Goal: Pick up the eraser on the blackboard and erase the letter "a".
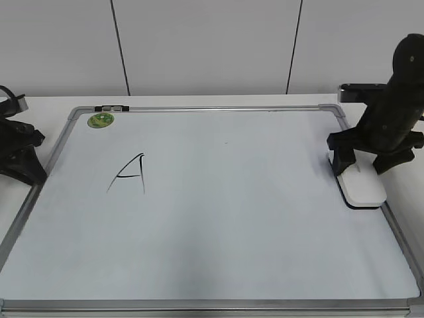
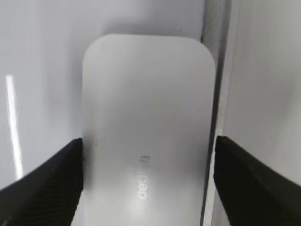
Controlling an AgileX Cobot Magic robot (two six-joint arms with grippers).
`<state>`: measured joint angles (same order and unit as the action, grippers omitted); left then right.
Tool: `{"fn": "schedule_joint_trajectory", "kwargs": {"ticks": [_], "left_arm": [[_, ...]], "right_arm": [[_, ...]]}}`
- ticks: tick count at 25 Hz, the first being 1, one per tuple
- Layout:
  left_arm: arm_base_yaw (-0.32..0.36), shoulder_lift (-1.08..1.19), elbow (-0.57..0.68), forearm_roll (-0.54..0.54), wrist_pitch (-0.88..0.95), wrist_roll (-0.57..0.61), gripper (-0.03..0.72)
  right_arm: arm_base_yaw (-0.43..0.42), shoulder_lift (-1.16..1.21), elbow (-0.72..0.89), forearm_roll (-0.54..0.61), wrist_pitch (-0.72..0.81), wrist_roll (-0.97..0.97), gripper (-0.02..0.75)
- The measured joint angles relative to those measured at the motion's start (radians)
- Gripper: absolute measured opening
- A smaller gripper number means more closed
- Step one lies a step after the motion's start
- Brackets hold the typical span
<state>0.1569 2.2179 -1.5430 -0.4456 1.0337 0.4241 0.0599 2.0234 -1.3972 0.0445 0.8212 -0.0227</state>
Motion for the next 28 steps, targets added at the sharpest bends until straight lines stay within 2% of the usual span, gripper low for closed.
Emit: {"fn": "schedule_joint_trajectory", "kwargs": {"ticks": [6,9,13,17,22,28], "left_arm": [[0.000,0.001,0.000,0.006,0.007,0.000,0.353],[0.000,-0.005,-0.010,0.012,0.036,0.000,0.431],[0.000,-0.043,-0.092,0.016,0.133,-0.006,0.456],[0.000,-0.104,-0.174,0.023,0.162,-0.072,0.459],[-0.011,-0.240,-0.180,0.043,0.176,-0.135,0.459],[-0.064,-0.482,-0.151,0.111,0.190,-0.190,0.459]], "right_arm": [[0.000,0.000,-0.143,-0.012,0.147,-0.009,0.624],[0.000,0.000,-0.192,-0.012,0.195,-0.022,0.617],[0.000,0.000,-0.246,-0.013,0.282,-0.038,0.602],[0.000,-0.033,-0.259,-0.013,0.346,-0.045,0.594],[0.000,-0.143,-0.259,0.005,0.396,-0.053,0.591],[0.000,-0.280,-0.261,0.031,0.406,-0.057,0.589]]}}
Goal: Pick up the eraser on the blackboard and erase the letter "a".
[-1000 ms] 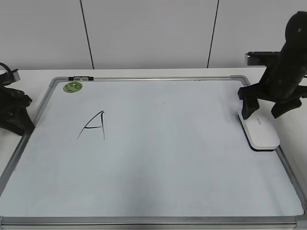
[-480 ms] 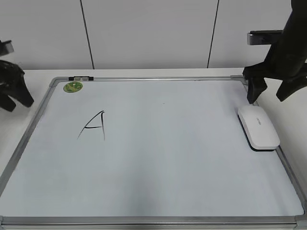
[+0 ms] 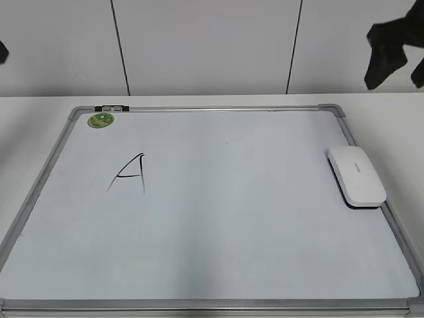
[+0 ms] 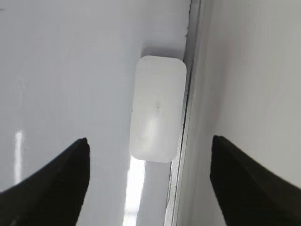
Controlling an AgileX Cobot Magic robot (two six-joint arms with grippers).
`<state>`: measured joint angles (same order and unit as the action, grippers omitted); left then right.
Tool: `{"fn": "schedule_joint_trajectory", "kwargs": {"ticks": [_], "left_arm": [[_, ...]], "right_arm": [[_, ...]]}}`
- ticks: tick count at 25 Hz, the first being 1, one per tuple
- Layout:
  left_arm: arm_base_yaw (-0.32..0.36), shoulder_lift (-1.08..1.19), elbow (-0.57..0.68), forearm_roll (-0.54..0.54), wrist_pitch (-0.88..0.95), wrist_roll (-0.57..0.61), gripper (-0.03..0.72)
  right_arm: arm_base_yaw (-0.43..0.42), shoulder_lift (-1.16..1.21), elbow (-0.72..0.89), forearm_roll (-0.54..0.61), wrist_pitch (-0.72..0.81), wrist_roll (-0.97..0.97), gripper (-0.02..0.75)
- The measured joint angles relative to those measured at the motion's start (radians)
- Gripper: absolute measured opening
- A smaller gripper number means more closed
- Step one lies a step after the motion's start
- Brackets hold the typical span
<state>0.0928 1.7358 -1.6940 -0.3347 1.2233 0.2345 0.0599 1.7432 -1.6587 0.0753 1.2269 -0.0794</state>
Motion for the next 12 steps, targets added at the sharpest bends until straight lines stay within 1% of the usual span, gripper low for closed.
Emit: {"fn": "schedule_joint_trajectory", "kwargs": {"ticks": [5,8,12], "left_arm": [[-0.054,-0.235,0.078,0.043,0.016,-0.016,0.459],[-0.067,-0.345,0.136,0.049,0.025,-0.028,0.459],[-0.089,-0.494,0.246,0.054,0.027,-0.041,0.459]], "right_arm": [[0.000,-0.169,0.042,0.028,0.008,-0.015,0.589],[0.000,-0.273,0.094,0.028,0.014,-0.021,0.589],[0.000,-0.429,0.169,0.028,0.023,-0.029,0.589]]}}
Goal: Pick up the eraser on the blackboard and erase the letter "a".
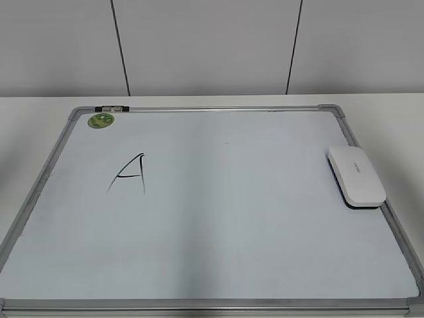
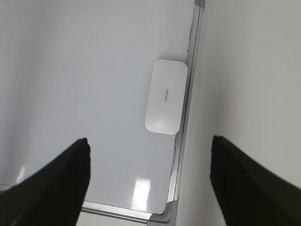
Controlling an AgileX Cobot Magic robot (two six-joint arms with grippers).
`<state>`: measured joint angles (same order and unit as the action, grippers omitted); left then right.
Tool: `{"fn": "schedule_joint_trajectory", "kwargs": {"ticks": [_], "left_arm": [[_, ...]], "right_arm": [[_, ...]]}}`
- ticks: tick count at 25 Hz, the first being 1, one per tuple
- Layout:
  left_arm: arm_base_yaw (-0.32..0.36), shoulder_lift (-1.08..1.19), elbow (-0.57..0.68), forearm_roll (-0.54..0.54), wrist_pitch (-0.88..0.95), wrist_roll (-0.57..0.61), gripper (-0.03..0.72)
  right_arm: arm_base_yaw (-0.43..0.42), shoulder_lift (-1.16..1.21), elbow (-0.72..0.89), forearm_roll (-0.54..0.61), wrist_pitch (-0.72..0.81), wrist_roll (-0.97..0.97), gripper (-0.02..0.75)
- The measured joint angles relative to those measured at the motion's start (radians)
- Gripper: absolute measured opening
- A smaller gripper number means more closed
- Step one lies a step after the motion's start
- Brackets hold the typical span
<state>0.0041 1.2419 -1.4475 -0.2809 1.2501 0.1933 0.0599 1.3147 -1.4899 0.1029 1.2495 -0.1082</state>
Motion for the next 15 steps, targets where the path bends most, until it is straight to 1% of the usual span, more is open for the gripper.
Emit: {"fn": "schedule_joint_trajectory", "kwargs": {"ticks": [5,9,15], "left_arm": [[-0.039,-0.184,0.189,0.000,0.002,-0.004,0.459],[-0.043,-0.333,0.336,0.000,0.004,-0.004,0.459],[-0.043,-0.534,0.507,0.000,0.008,-0.020,0.459]], "right_arm": [[0.000,-0.171,0.073,0.000,0.002,0.000,0.589],[0.000,-0.321,0.168,0.000,0.004,0.002,0.588],[0.000,-0.577,0.406,0.000,0.008,0.004,0.588]]}}
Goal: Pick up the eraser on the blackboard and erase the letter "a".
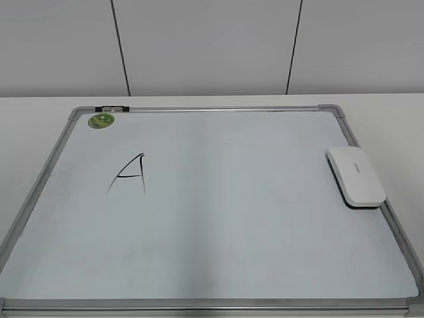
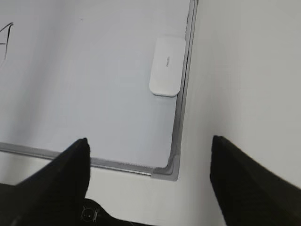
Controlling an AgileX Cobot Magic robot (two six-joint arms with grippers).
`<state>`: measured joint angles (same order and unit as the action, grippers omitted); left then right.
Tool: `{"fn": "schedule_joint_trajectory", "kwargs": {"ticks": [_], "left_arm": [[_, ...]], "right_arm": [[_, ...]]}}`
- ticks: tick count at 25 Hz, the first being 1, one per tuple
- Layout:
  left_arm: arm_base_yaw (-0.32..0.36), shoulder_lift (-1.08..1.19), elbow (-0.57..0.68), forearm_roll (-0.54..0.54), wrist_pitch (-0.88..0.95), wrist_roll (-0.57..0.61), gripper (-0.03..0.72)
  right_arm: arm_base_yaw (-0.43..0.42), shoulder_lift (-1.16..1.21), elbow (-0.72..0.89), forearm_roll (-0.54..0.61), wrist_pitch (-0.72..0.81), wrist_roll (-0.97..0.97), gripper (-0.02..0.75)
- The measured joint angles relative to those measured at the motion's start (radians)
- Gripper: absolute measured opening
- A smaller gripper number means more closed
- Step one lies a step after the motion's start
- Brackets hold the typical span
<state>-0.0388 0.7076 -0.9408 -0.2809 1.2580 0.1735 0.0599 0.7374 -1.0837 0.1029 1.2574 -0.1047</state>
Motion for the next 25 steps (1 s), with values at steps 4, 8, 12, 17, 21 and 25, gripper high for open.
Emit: {"fn": "schedule_joint_trajectory", "kwargs": {"ticks": [4,8,12,17,21,25], "left_arm": [[0.000,-0.107,0.098,0.000,0.001,-0.002,0.459],[0.000,-0.197,0.196,0.013,-0.004,-0.002,0.459],[0.000,-0.268,0.291,0.064,-0.023,-0.004,0.459],[0.000,-0.309,0.393,0.097,-0.085,-0.006,0.459],[0.000,-0.312,0.417,0.137,-0.138,-0.006,0.459],[0.000,-0.312,0.422,0.162,-0.157,-0.019,0.459]], "right_arm": [[0.000,-0.166,0.155,-0.002,0.003,0.000,0.588],[0.000,-0.288,0.294,-0.006,-0.017,0.002,0.588],[0.000,-0.339,0.408,-0.029,-0.062,0.004,0.588],[0.000,-0.344,0.539,-0.068,-0.080,0.049,0.587],[0.000,-0.344,0.590,-0.095,-0.108,0.068,0.587],[0.000,-0.344,0.595,-0.113,-0.122,0.074,0.587]]}}
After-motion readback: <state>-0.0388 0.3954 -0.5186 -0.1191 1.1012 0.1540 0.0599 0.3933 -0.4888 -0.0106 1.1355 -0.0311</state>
